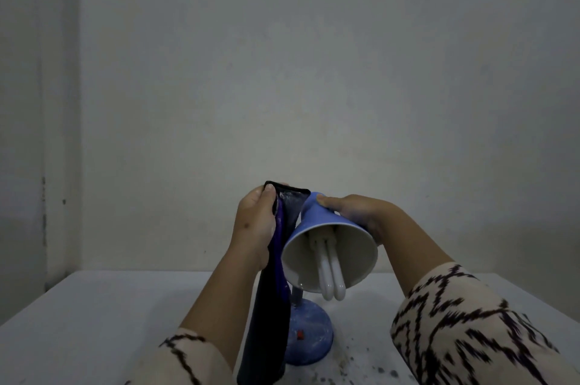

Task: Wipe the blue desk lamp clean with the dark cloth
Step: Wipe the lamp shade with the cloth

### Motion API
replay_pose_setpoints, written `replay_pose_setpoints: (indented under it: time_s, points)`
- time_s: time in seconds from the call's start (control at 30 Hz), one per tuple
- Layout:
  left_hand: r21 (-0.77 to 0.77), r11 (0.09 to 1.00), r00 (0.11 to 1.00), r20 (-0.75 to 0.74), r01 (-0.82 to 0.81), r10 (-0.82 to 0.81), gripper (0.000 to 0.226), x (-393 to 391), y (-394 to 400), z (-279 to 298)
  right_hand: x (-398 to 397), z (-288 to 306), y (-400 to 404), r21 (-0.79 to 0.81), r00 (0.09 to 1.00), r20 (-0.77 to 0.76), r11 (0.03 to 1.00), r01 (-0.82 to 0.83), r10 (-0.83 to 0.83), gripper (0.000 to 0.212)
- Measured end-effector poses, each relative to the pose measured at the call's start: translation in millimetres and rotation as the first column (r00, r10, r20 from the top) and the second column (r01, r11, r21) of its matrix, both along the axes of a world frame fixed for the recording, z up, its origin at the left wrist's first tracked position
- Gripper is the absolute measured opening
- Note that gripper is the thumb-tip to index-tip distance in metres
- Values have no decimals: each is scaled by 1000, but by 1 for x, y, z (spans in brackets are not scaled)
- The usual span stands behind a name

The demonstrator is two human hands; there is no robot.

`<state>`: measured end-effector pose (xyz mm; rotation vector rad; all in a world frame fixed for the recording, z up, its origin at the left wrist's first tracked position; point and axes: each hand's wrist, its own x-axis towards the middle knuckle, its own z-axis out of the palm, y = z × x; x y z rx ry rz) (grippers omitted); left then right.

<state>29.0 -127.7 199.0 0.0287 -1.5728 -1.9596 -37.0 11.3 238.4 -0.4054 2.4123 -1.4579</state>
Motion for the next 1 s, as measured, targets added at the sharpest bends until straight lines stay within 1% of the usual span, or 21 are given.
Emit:
replay_pose_setpoints:
  time_s: [0.07, 0.13, 0.2, 0.33, 0.43, 0.73, 0.8, 0.9, 1.0]
  points:
    - [-80, 997, 1000, -27, 11, -13, 33, -6, 1, 3, 0, 0, -1, -3, 1000, -7, 1000, 0, 0, 40]
    - [-160, 983, 995, -36, 89, -96, 35, -8, 3, 2, -1, -1, -3, -7, 1000, -3, 1000, -14, 14, 42]
    - [-202, 964, 983, -20, 173, -181, 36, -7, 5, -2, -2, -1, -5, -9, 1000, -10, 1000, -17, 17, 42]
    - [-172, 961, 975, -6, 217, -222, 31, 0, 3, -16, 0, 1, -3, 12, 999, -43, 1000, -3, 4, 40]
    - [-136, 963, 972, 6, 233, -234, 30, 7, 3, -23, -1, 2, -2, 53, 999, -30, 999, -11, 13, 43]
    - [-69, 969, 971, 22, 238, -238, 30, 9, 6, -12, 1, 15, -1, 95, 997, 16, 992, -83, 81, 39]
    - [-77, 965, 968, 12, 252, -252, 31, 8, 5, -7, 1, 17, -3, 94, 996, 1, 992, -87, 87, 37]
    - [-142, 948, 957, -18, 284, -289, 34, 12, 5, -2, 1, 18, -4, 124, 994, -35, 987, -101, 106, 32]
    - [-179, 924, 934, -59, 338, -353, 34, 20, 4, -4, -1, 16, -2, 114, 993, -23, 987, -114, 117, 30]
